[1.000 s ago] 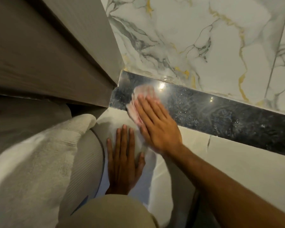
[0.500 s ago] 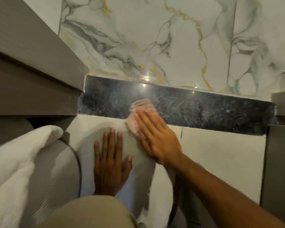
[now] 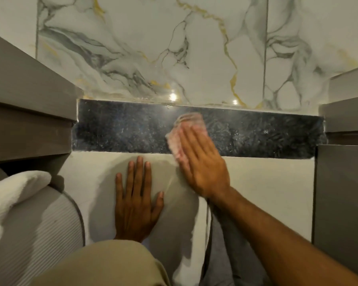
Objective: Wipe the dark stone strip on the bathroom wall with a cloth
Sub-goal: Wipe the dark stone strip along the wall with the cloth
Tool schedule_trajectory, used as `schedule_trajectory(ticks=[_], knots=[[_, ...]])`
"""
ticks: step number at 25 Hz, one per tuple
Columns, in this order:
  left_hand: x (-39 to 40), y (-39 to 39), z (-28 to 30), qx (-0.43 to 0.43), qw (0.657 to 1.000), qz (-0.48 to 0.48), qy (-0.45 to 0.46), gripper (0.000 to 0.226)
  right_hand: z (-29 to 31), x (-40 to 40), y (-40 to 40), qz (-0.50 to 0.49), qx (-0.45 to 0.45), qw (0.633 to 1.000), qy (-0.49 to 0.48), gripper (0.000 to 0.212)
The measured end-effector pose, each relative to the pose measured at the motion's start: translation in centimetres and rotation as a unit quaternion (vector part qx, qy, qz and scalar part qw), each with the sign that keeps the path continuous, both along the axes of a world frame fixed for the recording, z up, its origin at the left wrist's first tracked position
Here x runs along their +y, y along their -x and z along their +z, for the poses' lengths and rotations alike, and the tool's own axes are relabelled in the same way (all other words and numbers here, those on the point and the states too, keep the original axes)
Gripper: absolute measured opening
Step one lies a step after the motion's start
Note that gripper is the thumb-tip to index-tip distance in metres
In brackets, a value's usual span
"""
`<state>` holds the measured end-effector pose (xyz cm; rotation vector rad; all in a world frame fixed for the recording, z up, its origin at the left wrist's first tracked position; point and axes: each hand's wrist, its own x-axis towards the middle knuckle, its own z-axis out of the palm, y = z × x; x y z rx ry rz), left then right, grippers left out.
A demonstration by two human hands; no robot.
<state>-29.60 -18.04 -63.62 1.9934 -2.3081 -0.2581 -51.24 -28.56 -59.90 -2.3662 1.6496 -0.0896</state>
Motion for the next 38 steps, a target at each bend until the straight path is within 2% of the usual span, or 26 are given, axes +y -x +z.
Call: schedule_trajectory(ticks=[3,4,6,8,10,12,13,15,17,18,19,21,23,24,26,28,30,31,33,34,35,38], knots=[[-0.5,0.6,0.3,-0.014,1.000,-0.012,-0.006,0.078,-0.3,-5.8,-3.5,-0.195,0.007,0.981,0.010,0.071],[-0.7,0.9,0.4,-0.010,1.000,-0.014,-0.009,0.077,-0.6,-6.6,-5.2,-0.206,-0.005,0.978,0.010,0.071],[-1.0,1.5,0.7,-0.009,1.000,-0.004,-0.017,0.076,-1.2,-5.2,-6.0,-0.115,-0.038,0.992,0.033,0.068],[-1.3,2.1,1.4,-0.010,1.000,0.007,-0.021,0.075,-0.4,-0.7,-2.8,-0.046,-0.038,0.998,0.014,0.066],[-1.6,2.6,1.7,0.001,1.000,-0.005,-0.027,0.076,0.4,1.3,1.4,-0.139,-0.008,0.990,-0.008,0.067],[-1.9,3.3,1.7,0.005,0.999,-0.018,-0.033,0.077,0.1,-1.8,2.4,-0.282,0.021,0.959,-0.004,0.070],[-2.1,3.6,1.6,0.009,0.999,-0.025,-0.032,0.077,-0.2,-4.3,1.8,-0.307,0.025,0.951,0.008,0.071],[-2.5,4.2,1.1,0.013,0.999,-0.036,-0.023,0.077,-1.2,-6.7,1.0,-0.228,0.029,0.973,0.010,0.071],[-2.6,4.8,0.9,0.018,0.999,-0.043,-0.020,0.077,-1.4,-4.3,2.8,-0.104,0.038,0.994,0.014,0.069],[-2.6,5.0,0.9,0.019,0.999,-0.046,-0.020,0.077,-1.0,-1.6,4.4,-0.074,0.051,0.996,0.002,0.068],[-2.6,5.2,1.0,0.021,0.998,-0.049,-0.019,0.076,-0.3,1.0,6.5,-0.085,0.056,0.995,-0.013,0.068],[-2.8,5.6,0.9,0.026,0.998,-0.057,-0.017,0.076,0.3,1.4,9.8,-0.182,0.051,0.982,-0.027,0.068],[-3.0,6.0,0.7,0.025,0.997,-0.071,-0.017,0.077,0.2,-3.2,10.1,-0.289,0.052,0.956,0.000,0.068],[-3.1,6.3,0.4,0.023,0.996,-0.079,-0.014,0.077,0.0,-5.5,9.3,-0.308,0.055,0.950,0.013,0.068],[-3.5,7.0,-0.1,0.023,0.996,-0.089,-0.005,0.077,-0.6,-7.0,7.4,-0.266,0.046,0.962,0.027,0.068],[-3.9,7.9,-0.1,0.026,0.995,-0.099,-0.006,0.076,-0.8,-2.9,6.9,-0.184,0.035,0.982,0.005,0.066],[-4.2,8.7,0.1,0.021,0.994,-0.111,-0.003,0.076,0.1,2.7,9.2,-0.188,0.039,0.981,-0.031,0.066],[-4.3,9.1,0.1,0.022,0.993,-0.115,-0.003,0.075,0.5,3.6,11.0,-0.238,0.038,0.970,-0.043,0.067],[-4.6,9.9,0.2,0.031,0.992,-0.125,-0.008,0.075,0.7,1.7,13.8,-0.387,0.048,0.920,-0.041,0.067],[-4.7,10.1,0.1,0.033,0.991,-0.131,-0.009,0.075,0.4,-0.3,14.4,-0.435,0.058,0.898,-0.025,0.068],[-4.8,10.2,-0.1,0.032,0.990,-0.139,-0.007,0.075,0.0,-2.2,14.3,-0.444,0.066,0.893,-0.016,0.069],[-4.9,10.0,-0.3,0.022,0.988,-0.155,-0.005,0.075,-0.9,-1.3,12.0,-0.307,0.030,0.951,0.001,0.067]])
